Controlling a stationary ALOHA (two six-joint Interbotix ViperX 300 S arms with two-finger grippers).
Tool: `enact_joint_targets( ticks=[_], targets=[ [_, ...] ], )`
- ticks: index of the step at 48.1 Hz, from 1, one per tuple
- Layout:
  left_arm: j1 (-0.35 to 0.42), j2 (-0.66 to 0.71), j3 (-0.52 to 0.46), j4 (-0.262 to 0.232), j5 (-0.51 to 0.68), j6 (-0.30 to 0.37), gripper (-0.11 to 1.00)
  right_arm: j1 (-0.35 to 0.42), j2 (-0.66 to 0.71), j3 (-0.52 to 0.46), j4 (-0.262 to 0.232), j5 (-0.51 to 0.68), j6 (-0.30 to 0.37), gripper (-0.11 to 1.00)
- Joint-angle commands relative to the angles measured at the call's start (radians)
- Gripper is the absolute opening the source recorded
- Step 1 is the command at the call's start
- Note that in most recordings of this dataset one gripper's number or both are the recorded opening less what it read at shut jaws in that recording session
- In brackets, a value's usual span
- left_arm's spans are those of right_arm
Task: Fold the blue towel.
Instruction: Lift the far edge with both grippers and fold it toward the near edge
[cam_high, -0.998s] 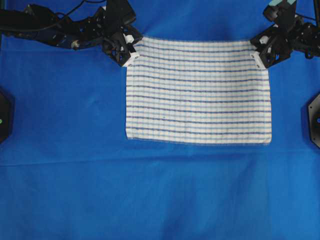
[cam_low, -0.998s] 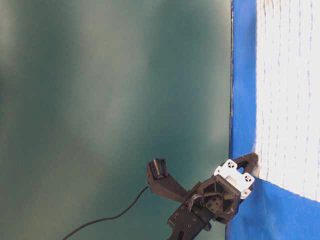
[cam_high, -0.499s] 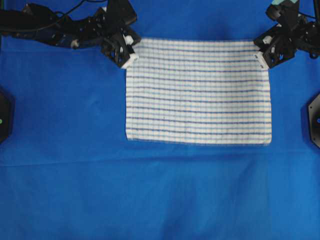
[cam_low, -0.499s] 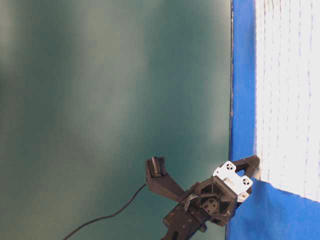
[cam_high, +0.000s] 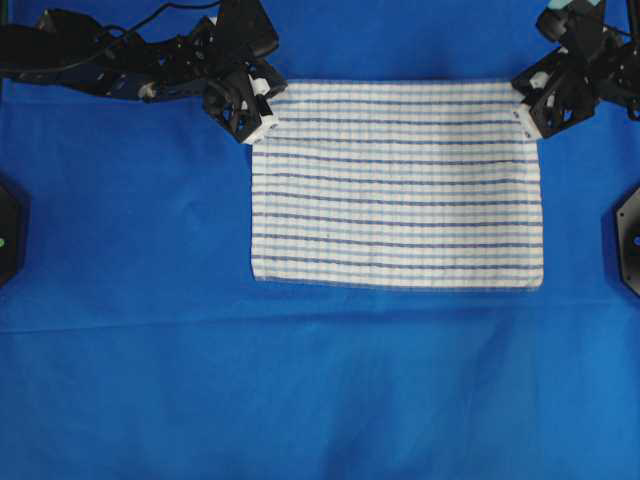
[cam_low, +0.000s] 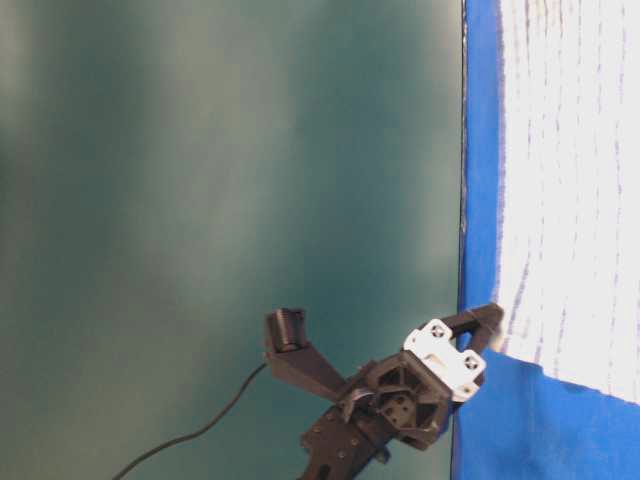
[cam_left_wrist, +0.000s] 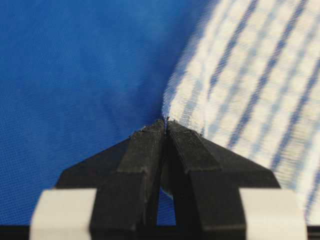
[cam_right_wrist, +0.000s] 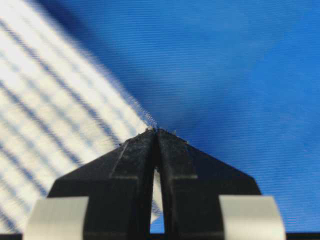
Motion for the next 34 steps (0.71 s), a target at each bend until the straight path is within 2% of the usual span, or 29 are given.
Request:
enact_joint_targets(
  ticks=[1,16,24,34],
  targets=[
    [-0.020,-0.049,-0.006,0.002,0.017,-0.002,0.01,0.029,-0.048,-0.005,0.005,0.021,0.005,0.02],
    [-0.117,-0.135,0.011,0.002,0.158,-0.006,0.01,0.209,-0.258,0.020,0.044,0.196,0.025,0.02],
    [-0.181,-0.166,0.044,0.002,0.202,-0.015,0.01,0.324,-0.367,0.058,0.048,0.276,0.087,0.02],
    [-0.318,-0.175,0.063,0.000,0.225,-0.018,0.01,0.469,-0.437,0.071,0.048,0.367,0.161,0.02]
  ],
)
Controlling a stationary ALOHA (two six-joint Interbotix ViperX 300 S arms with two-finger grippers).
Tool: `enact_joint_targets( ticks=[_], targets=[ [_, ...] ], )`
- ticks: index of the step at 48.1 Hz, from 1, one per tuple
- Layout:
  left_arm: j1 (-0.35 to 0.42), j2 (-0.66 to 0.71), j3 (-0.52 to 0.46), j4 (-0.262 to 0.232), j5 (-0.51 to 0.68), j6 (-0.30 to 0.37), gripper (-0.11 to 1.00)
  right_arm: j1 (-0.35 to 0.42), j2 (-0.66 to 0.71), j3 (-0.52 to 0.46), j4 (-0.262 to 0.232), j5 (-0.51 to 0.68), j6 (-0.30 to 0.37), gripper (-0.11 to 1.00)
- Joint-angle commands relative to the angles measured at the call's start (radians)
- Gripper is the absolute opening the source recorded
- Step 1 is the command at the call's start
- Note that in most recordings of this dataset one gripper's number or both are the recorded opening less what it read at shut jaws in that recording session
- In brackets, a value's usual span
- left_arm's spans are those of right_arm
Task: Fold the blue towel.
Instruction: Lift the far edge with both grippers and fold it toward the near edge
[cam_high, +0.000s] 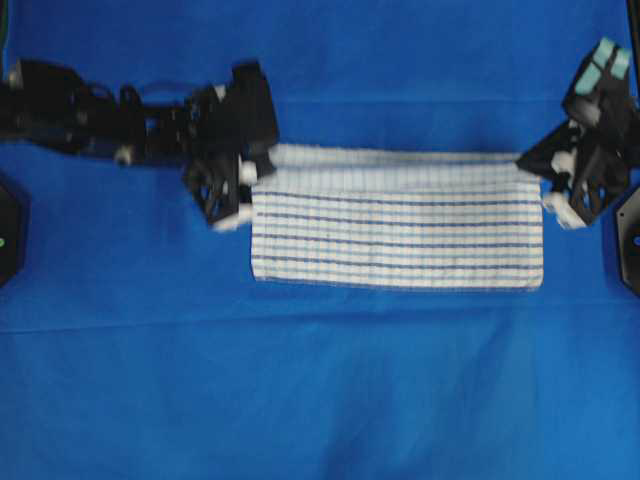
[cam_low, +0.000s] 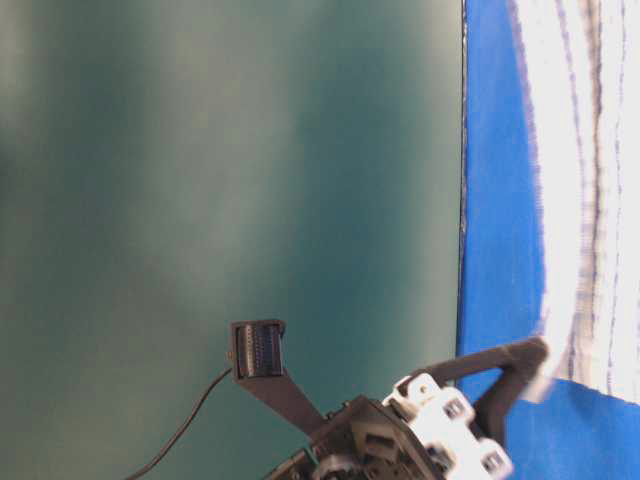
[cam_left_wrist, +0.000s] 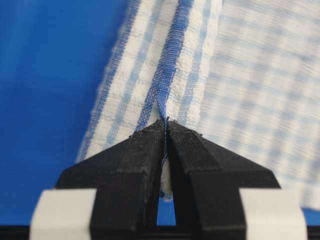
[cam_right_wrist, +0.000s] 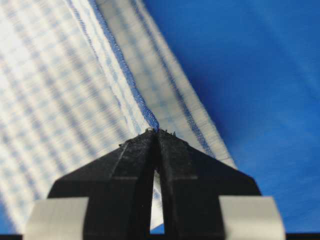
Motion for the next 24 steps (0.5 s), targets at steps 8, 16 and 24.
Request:
enact_joint_targets(
  ticks=[8,16,24],
  targets=[
    [-0.141,-0.028,-0.006,-0.003,0.014,-0.049,0.01,0.166,-0.014,-0.009,0.003,0.063,0.063,0.02],
    [-0.198,-0.023,-0.009,-0.002,0.011,-0.110,0.01,0.256,-0.012,-0.008,0.003,0.069,0.107,0.02],
    [-0.236,-0.018,-0.014,-0.002,0.000,-0.155,0.01,0.311,0.005,-0.006,0.003,0.078,0.146,0.02]
  ],
)
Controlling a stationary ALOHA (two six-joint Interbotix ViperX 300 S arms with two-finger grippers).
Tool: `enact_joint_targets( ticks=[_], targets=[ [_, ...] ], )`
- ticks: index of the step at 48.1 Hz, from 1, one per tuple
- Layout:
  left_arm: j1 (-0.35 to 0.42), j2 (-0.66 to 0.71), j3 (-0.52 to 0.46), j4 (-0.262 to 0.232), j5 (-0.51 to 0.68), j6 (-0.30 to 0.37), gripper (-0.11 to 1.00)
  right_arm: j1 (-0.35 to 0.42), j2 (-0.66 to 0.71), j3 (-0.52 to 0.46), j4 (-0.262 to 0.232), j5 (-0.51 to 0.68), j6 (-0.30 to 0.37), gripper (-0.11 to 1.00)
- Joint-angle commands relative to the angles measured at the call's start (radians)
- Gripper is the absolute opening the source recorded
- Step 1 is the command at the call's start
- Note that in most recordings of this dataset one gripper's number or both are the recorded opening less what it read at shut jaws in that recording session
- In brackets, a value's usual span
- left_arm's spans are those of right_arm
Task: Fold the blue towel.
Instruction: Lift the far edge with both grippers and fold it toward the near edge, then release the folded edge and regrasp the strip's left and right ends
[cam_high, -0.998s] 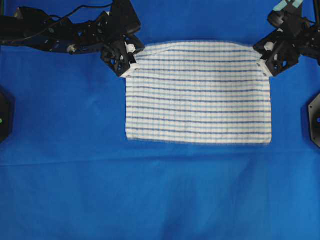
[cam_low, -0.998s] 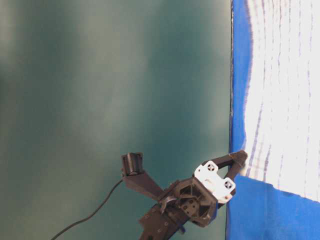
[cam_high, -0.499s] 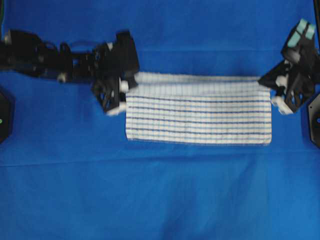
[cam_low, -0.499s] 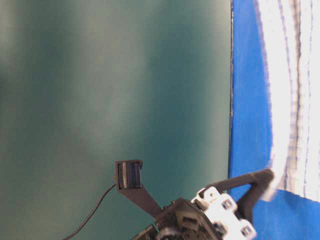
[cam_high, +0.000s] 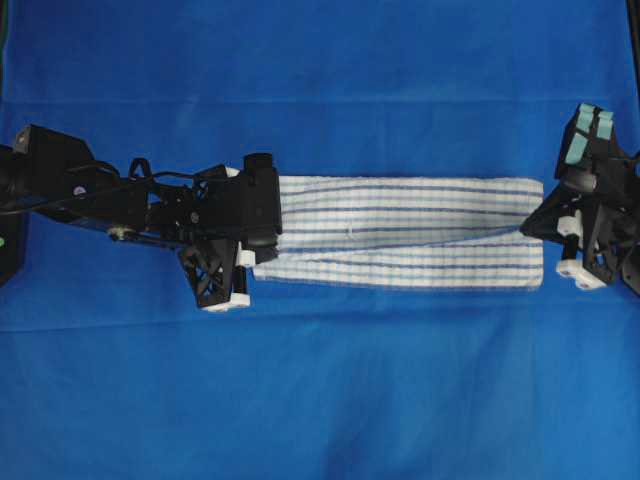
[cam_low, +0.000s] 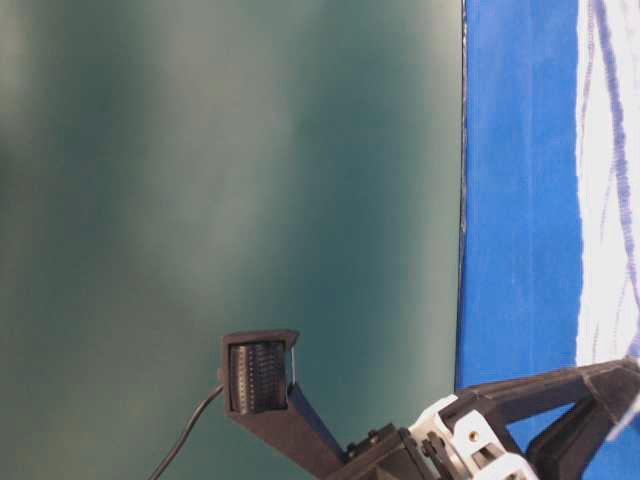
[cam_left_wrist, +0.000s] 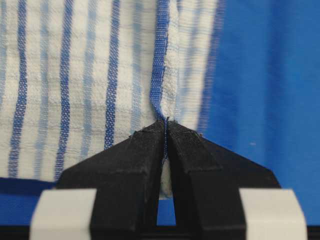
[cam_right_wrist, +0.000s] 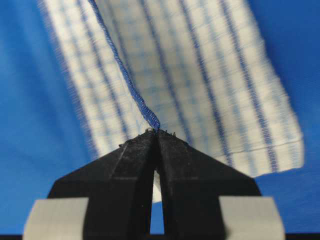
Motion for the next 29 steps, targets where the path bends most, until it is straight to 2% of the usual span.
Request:
enact_joint_targets(
  ticks=[1,12,29],
  targets=[
    [-0.017,-0.017,-0.017,-0.002,-0.014,-0.012,0.01,0.020,0.014,-0.008,0.003,0.000,0.008,0.02],
    [-0.038,-0.015,-0.017,-0.002,-0.034,-0.026,0.01,0.061,0.060,-0.014,0.003,-0.003,0.011,0.02],
    [-0.034,-0.014,-0.011,-0.002,-0.051,-0.023,0.01,0.061,0.112,-0.025,0.003,-0.025,0.012,0.02]
  ],
)
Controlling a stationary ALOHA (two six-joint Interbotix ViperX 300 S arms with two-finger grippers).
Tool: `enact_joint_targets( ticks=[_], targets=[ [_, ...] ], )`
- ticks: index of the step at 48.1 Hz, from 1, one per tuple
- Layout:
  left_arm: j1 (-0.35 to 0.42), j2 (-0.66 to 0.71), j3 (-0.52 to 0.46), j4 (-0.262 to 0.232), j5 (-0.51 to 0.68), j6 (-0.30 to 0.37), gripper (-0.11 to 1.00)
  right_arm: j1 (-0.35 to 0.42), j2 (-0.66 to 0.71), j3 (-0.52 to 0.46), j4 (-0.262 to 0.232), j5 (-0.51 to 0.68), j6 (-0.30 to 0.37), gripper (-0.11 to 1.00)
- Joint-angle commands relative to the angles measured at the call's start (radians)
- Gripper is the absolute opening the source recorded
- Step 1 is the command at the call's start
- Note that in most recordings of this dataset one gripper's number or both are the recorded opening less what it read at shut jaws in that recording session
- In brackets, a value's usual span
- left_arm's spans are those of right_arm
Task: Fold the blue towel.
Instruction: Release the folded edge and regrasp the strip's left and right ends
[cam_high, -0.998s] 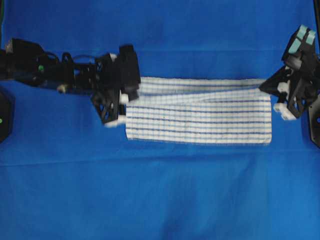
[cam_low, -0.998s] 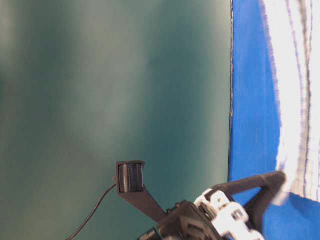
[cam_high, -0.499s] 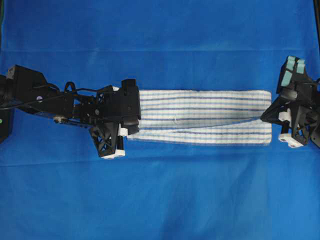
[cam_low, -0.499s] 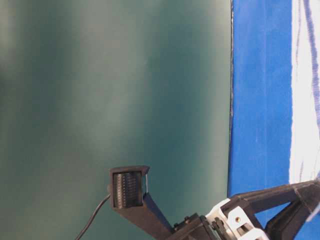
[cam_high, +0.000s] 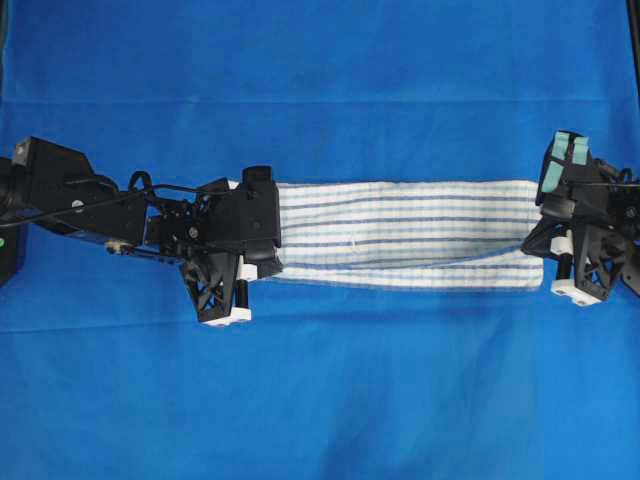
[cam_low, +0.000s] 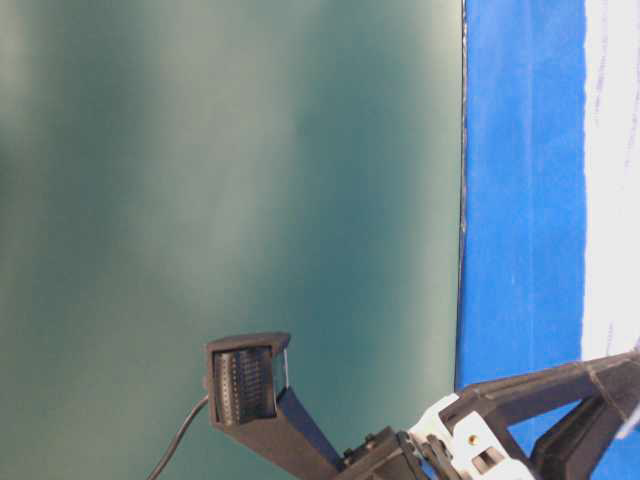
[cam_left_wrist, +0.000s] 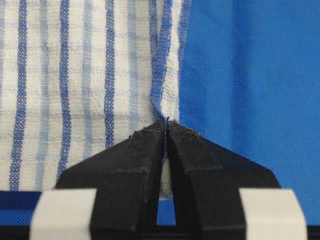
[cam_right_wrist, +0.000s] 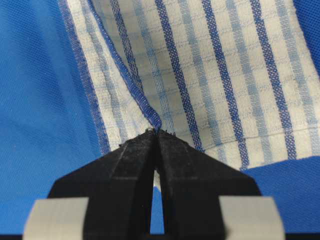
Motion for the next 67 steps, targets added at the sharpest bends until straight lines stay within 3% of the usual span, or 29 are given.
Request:
enact_joint_targets(
  ticks=[1,8,11,13,22,25,29,38,48,67],
  targets=[
    [0.002,-0.014,-0.011,-0.002,-0.008,0.002,0.01,0.006,0.011,-0.023,0.003,-0.012,-0.002,0.02],
    [0.005,-0.015,-0.009,-0.002,-0.017,0.000,0.01,0.006,0.026,-0.028,0.015,-0.014,-0.002,0.02],
    [0.006,-0.015,-0.011,-0.002,-0.017,-0.002,0.07,0.006,0.028,-0.029,0.017,-0.011,-0.002,0.03],
    [0.009,-0.015,-0.011,-0.002,-0.017,-0.002,0.15,0.008,0.026,-0.029,0.017,-0.011,-0.002,0.09],
    [0.034,-0.025,-0.009,-0.002,0.000,0.009,0.72,0.006,-0.012,-0.026,0.000,-0.008,-0.005,0.64],
    [0.046,-0.029,-0.011,0.000,0.005,0.015,0.82,-0.006,-0.040,-0.021,-0.021,-0.006,-0.003,0.66],
    [0.075,-0.031,-0.011,0.002,0.005,0.018,0.78,-0.040,-0.061,-0.018,-0.037,-0.006,-0.003,0.60],
    [0.147,-0.034,-0.014,0.005,0.006,0.026,0.75,-0.181,-0.064,-0.017,-0.095,0.008,-0.003,0.61],
    [0.201,-0.034,-0.017,0.005,0.006,0.091,0.75,-0.307,-0.009,-0.025,-0.158,0.008,-0.005,0.61],
    [0.265,0.023,-0.005,0.005,-0.017,0.112,0.76,-0.357,0.147,-0.020,-0.196,-0.092,-0.006,0.61]
  ],
)
